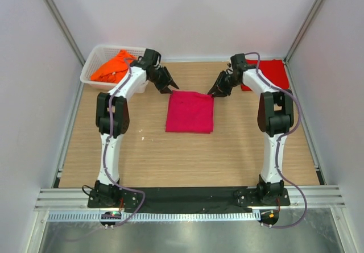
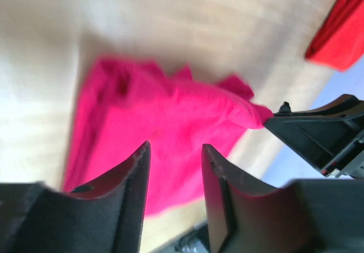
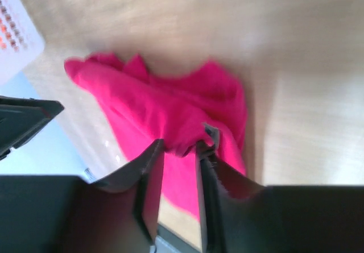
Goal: Fold and stack the t-shirts
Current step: Fold the tshirt
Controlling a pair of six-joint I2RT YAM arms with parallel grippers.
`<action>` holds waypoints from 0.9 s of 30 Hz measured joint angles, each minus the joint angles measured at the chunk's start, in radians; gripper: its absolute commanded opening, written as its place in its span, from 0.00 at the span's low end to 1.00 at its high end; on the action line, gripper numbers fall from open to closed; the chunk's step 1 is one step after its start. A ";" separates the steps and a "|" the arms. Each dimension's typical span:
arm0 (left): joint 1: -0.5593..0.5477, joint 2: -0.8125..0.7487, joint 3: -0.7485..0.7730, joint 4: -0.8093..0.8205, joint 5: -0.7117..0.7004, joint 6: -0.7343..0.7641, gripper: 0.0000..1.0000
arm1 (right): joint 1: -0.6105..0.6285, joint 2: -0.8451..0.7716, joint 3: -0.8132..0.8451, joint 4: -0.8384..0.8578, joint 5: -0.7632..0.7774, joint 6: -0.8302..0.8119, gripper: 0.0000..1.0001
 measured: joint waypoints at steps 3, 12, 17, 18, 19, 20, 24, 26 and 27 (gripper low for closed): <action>0.016 0.079 0.123 -0.008 -0.049 0.035 0.52 | -0.012 0.092 0.114 0.003 0.021 -0.010 0.48; 0.048 -0.100 0.012 0.050 -0.084 0.109 0.41 | -0.041 0.050 0.228 -0.109 0.117 -0.107 0.53; 0.023 -0.171 -0.158 0.195 0.026 0.073 0.32 | -0.013 -0.085 0.018 -0.005 0.036 -0.103 0.25; 0.015 -0.165 -0.177 0.220 0.042 0.064 0.30 | -0.008 -0.100 -0.024 0.032 0.005 -0.090 0.20; 0.005 -0.155 -0.195 0.249 0.061 0.050 0.30 | -0.004 -0.106 -0.060 0.075 -0.022 -0.075 0.09; -0.005 -0.141 -0.207 0.274 0.080 0.039 0.30 | 0.001 -0.106 -0.091 0.117 -0.048 -0.062 0.04; -0.034 -0.072 -0.220 0.365 0.124 -0.001 0.28 | 0.009 -0.063 -0.179 0.275 -0.118 0.009 0.01; -0.037 -0.044 -0.220 0.399 0.132 -0.006 0.27 | 0.006 -0.022 -0.198 0.354 -0.144 0.048 0.01; -0.037 -0.028 -0.220 0.413 0.132 -0.008 0.27 | 0.004 0.002 -0.202 0.395 -0.155 0.064 0.01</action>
